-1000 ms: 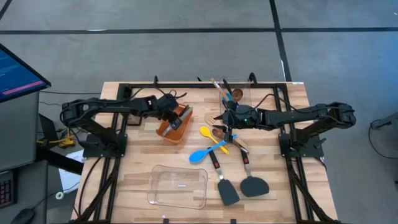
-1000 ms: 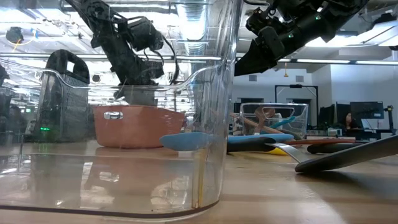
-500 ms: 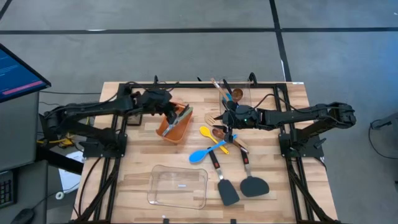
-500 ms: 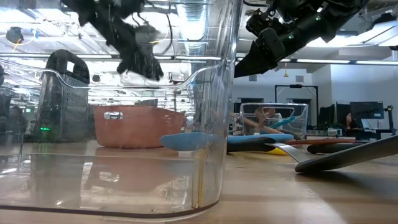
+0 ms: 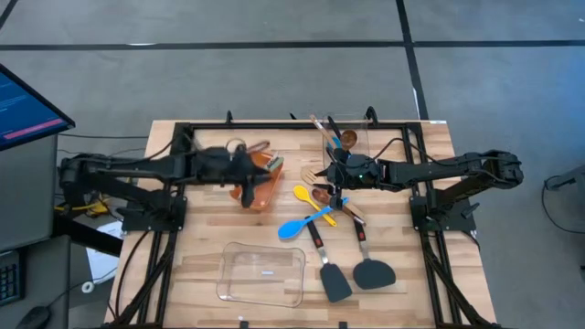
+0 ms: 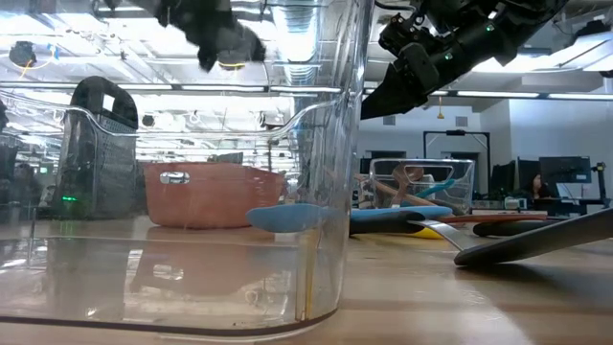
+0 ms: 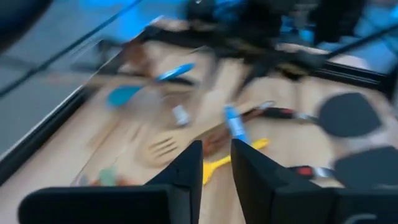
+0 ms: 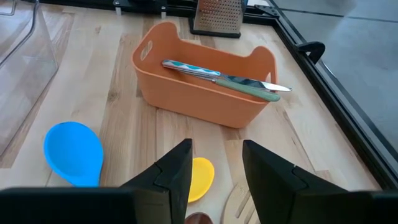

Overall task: Pick & Place Kitchen Items
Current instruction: Put the blue serving spoon into the top transparent bin

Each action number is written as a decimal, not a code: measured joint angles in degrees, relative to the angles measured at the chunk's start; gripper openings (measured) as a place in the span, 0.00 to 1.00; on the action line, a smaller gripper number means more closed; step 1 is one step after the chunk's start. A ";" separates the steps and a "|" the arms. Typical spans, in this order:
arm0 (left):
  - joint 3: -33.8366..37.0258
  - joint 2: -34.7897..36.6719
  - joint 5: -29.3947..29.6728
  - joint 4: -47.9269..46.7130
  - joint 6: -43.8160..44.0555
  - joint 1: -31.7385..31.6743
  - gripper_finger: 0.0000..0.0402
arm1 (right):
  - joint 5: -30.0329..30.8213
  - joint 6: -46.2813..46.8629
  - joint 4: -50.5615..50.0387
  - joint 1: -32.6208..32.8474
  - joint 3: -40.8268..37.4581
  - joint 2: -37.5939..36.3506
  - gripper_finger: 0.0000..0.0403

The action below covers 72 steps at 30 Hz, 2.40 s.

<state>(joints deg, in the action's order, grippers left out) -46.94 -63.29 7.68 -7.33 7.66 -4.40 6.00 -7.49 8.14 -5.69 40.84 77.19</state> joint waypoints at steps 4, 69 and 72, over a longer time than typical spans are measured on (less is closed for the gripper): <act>0.00 0.07 -0.05 5.17 -5.53 6.60 0.12 | 0.00 -0.02 0.00 0.00 0.00 0.00 0.33; 24.22 27.30 4.47 15.06 -12.07 2.38 0.01 | -4.17 1.99 -19.90 5.38 10.99 -0.02 0.29; 24.22 27.30 4.55 15.22 -12.22 2.38 0.01 | -4.91 2.01 -20.26 5.37 11.45 0.00 0.29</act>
<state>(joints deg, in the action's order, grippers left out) -22.72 -35.99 12.23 7.89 -4.56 -2.02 1.08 -5.48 -12.12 -0.32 52.29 77.19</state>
